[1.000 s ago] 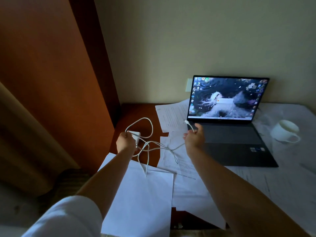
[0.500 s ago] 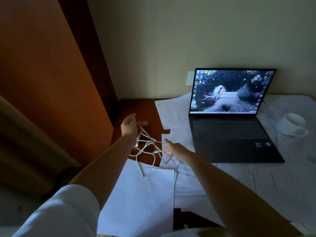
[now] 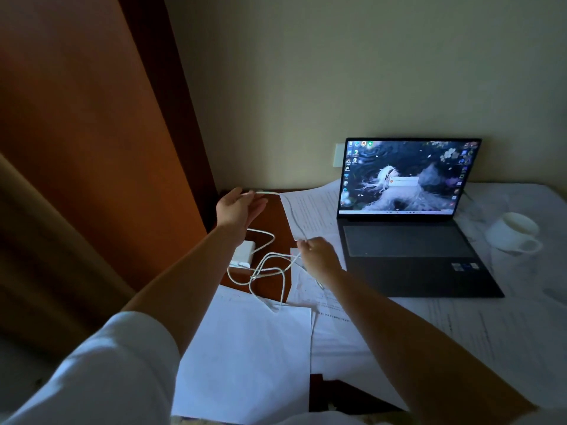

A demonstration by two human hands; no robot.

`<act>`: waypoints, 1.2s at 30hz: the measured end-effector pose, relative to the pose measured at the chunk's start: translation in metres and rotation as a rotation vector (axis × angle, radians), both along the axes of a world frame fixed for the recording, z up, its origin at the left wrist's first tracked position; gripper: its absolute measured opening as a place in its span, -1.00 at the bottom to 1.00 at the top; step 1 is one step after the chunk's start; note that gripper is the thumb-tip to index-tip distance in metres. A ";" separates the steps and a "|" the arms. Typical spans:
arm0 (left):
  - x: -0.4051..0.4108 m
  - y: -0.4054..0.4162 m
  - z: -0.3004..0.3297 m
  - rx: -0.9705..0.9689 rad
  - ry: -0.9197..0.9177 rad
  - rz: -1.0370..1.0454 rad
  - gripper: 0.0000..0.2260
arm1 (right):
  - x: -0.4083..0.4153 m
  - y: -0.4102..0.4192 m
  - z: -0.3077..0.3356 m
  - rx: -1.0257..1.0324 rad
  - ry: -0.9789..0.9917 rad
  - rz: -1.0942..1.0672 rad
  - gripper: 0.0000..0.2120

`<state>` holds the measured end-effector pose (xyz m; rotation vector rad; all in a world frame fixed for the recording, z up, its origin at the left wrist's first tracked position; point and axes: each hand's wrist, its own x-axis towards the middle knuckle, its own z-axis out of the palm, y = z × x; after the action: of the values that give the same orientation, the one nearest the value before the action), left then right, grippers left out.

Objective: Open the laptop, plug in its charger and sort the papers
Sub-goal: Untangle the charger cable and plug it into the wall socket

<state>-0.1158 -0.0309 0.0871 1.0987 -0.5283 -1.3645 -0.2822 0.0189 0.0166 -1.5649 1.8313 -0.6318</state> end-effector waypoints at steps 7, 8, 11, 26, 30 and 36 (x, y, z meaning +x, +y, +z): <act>0.002 0.008 -0.007 -0.076 -0.645 -0.049 -0.72 | -0.002 -0.007 0.026 -0.725 -0.044 -0.370 -0.69; 0.002 0.011 -0.014 -0.065 -0.758 -0.085 -0.63 | -0.001 -0.007 0.028 -0.793 -0.068 -0.381 -0.70; 0.000 0.021 -0.031 0.013 -0.823 -0.185 -0.38 | 0.004 -0.004 0.024 -0.795 -0.108 -0.274 -0.67; -0.030 -0.016 -0.052 0.179 -0.825 -0.555 -0.75 | 0.025 0.014 -0.023 -0.355 0.025 0.049 -0.93; -0.035 -0.037 -0.055 0.205 -0.689 -0.697 -0.84 | 0.030 0.005 -0.031 -0.341 0.072 0.109 -0.93; -0.050 -0.078 -0.044 0.287 -0.264 -0.583 -0.93 | 0.024 -0.014 -0.038 -0.160 0.071 0.095 -0.67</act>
<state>-0.1662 -0.1088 0.0428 1.4373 -0.9166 -1.8510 -0.2585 0.0050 -0.0211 -1.7886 1.7824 -0.7020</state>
